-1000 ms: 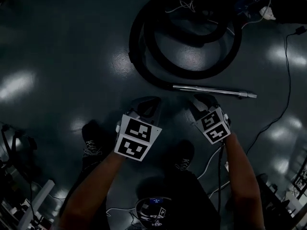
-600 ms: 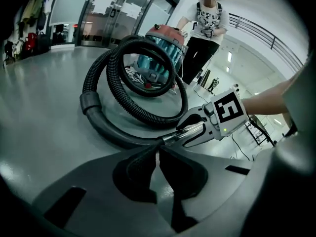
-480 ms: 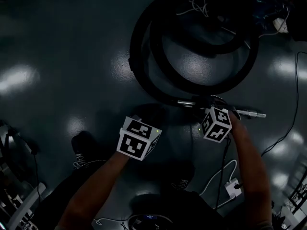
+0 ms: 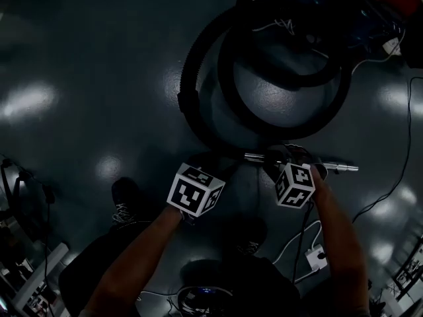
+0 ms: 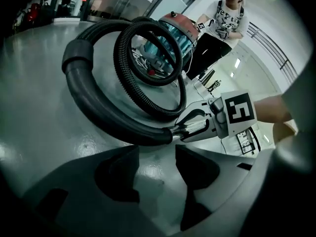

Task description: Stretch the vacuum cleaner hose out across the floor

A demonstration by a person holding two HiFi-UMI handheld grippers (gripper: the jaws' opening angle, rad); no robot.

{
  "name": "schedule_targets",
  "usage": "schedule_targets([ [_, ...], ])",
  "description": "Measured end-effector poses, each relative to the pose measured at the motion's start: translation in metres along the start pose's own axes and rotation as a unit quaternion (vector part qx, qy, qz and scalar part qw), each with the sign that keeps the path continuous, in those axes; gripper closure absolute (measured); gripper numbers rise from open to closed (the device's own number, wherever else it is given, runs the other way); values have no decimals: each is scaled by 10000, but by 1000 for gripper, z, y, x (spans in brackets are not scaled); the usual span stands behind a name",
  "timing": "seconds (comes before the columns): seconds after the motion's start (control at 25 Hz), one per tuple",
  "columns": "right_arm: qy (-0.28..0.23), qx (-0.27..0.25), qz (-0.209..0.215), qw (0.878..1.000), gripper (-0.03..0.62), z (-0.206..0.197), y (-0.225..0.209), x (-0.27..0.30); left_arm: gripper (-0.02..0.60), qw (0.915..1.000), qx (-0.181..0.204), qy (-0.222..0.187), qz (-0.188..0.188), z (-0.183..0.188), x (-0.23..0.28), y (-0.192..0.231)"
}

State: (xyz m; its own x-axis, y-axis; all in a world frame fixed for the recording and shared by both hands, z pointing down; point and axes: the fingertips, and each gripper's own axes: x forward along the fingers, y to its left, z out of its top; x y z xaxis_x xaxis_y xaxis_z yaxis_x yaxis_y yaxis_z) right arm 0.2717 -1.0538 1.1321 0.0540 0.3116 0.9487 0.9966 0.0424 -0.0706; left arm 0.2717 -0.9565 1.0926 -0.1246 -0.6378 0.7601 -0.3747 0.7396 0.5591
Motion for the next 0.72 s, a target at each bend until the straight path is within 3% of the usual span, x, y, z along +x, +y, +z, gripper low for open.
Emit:
schedule_targets([
  [0.16,-407,280,36,9988,421,44,5,-37,288,9953,-802,-501,-196,22,-39,-8],
  [0.32,-863,689,-11,9939,421,100,4,-83,275,9848,-1096,-1311,-319,78,-94,-18],
  [0.48,-1177,959,-10,9884,421,150,6,-126,276,9785,-1028,-1781,-137,130,-145,-25],
  [0.56,-1321,1101,-39,9851,421,170,5,-147,286,9763,-813,-2004,77,155,-170,-29],
  [0.64,-1438,1290,-73,9811,421,186,2,-168,397,9754,-449,-2145,232,177,-194,-39],
  [0.72,-1562,1503,-122,9762,421,203,0,-190,434,9734,-104,-2280,195,196,-220,-58],
])
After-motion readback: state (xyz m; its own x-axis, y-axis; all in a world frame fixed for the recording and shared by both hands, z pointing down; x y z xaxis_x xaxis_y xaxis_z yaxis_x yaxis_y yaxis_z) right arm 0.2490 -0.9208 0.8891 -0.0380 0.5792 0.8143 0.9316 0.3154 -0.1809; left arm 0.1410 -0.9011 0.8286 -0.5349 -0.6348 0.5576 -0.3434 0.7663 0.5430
